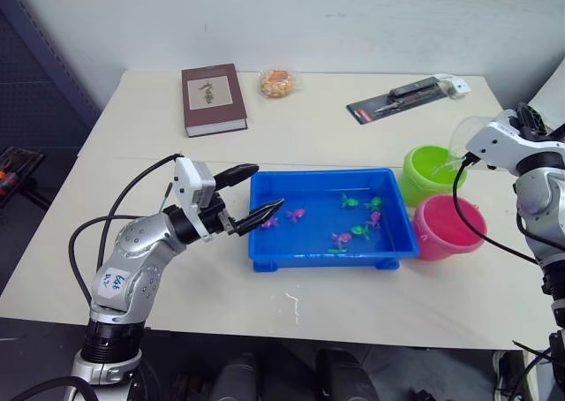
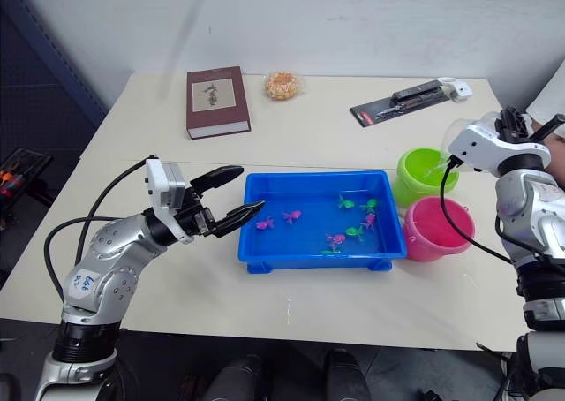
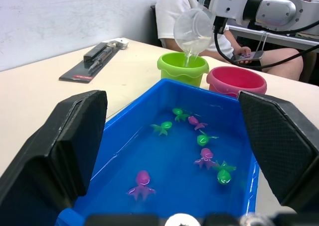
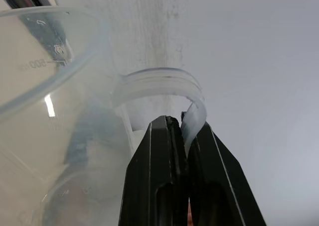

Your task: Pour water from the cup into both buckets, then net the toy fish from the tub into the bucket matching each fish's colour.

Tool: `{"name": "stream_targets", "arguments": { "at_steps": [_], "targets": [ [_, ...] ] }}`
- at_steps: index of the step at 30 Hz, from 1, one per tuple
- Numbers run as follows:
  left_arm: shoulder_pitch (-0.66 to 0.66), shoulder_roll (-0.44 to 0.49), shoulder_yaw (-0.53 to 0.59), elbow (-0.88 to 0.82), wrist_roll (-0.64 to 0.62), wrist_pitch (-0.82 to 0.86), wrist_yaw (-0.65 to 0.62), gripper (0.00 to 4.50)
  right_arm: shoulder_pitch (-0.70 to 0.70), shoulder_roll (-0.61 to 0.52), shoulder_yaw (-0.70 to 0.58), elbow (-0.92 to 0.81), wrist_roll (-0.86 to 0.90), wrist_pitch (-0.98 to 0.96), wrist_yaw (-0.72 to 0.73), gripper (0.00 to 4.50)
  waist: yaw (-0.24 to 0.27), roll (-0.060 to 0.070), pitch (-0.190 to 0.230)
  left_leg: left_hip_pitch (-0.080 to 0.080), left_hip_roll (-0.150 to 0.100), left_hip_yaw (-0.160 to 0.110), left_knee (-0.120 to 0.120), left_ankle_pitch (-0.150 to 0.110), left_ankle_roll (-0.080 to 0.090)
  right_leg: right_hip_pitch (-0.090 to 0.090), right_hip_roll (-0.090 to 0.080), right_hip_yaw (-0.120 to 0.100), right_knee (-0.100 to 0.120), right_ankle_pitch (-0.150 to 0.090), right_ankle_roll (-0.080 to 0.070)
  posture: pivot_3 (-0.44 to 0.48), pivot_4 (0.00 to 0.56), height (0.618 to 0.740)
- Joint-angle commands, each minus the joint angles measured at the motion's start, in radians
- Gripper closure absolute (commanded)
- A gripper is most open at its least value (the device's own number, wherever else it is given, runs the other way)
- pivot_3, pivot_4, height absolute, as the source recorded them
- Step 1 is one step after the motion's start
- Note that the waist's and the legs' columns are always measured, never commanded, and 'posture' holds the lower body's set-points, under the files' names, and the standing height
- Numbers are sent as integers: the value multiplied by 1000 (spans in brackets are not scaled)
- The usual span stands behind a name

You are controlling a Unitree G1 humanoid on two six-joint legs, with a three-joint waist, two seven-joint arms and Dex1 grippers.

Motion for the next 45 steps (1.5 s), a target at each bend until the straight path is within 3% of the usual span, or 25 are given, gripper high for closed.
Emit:
{"name": "stream_targets", "arguments": {
  "at_steps": [1, 15, 22, 33, 36, 40, 45],
  "targets": [
    [-14, 5, 8, -26, -6, -14, -10, 0, -32, -29, -7, -12, -36, -15, -31, 4440, 0, 0, 0, 0, 0, 0, 0, 0, 0, 0, 0, 0, 0, 0, 0, 0, 150, 738],
    [-6, 5, 9, -34, -16, -8, -24, 0, -9, -25, 12, -62, -136, -45, -75, 4440, -2, 0, 0, 0, 0, 0, 1, 0, 0, 0, 0, 0, 1, 0, 0, 0, 150, 738],
    [-12, 9, 13, -26, -14, -14, -36, 0, 15, 31, -84, -94, 9, -29, -42, 4440, -2, 0, 0, 0, 0, 0, 1, 0, 0, 0, 0, 0, 1, 0, 0, 0, 150, 738],
    [-43, 14, 12, 10, -23, -34, -99, 0, 56, 250, -494, -171, 583, 255, 172, 4440, 1, 0, 0, 0, 0, -1, 4, 0, 0, 2, 1, -1, 3, 0, 1, 0, 150, 738],
    [-69, 20, -17, -17, -72, 23, -149, 0, 100, 315, -681, -248, 788, 362, 194, 4440, 3, 0, 0, 0, 1, -2, 4, 0, 0, 2, 0, -1, 3, 0, 1, 0, 150, 738],
    [-68, 51, -47, -63, -119, 86, -204, 0, 168, 365, -823, -266, 875, 361, 130, 4440, 4, 0, 0, 0, 0, -2, 5, 0, 0, 2, 0, -1, 4, 0, 1, 0, 150, 738],
    [-69, 70, -63, -87, -140, 118, -236, 0, 276, 421, -885, -202, 933, 299, 132, 4440, 2, 0, 0, 1, 0, -1, 5, 0, 0, 2, 0, 1, 5, 0, 1, 0, 150, 738]
  ]
}}
